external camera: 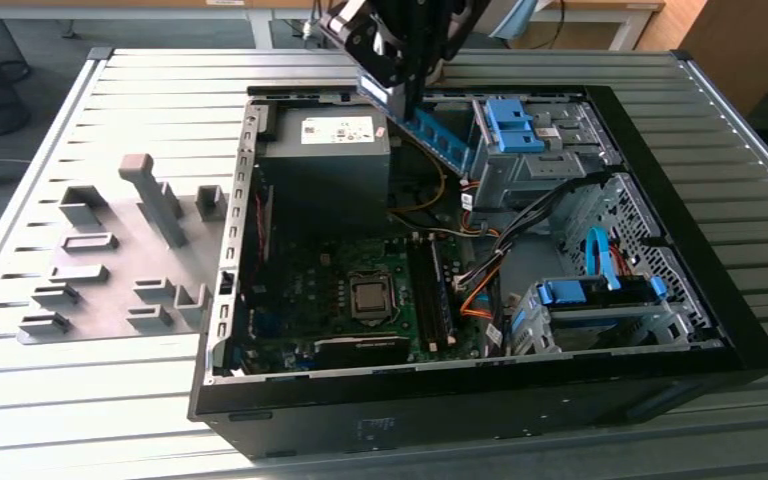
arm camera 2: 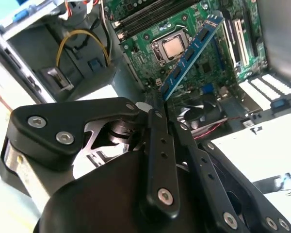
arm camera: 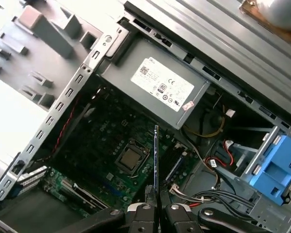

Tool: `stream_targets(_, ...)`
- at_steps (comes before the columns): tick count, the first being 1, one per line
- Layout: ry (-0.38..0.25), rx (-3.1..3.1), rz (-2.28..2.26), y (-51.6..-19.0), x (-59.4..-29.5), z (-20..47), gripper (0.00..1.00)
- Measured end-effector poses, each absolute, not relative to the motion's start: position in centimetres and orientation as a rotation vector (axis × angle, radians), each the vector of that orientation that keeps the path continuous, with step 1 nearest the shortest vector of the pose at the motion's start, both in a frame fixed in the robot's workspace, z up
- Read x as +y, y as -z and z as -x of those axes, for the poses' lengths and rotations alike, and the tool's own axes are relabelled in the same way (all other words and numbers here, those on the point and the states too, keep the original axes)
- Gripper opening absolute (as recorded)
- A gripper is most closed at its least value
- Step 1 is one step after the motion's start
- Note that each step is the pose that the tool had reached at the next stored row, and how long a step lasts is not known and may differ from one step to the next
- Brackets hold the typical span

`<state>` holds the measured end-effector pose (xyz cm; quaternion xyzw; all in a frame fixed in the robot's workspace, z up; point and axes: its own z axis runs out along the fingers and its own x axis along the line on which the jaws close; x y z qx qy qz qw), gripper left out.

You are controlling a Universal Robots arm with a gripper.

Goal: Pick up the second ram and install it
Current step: 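Insert the second ram into the second slot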

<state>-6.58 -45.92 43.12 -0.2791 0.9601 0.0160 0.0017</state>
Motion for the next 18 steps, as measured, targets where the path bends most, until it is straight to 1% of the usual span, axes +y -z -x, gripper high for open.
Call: stream_targets(18,-0.048,3.107,0.404,-42.53,-45.93,6.58,0.14)
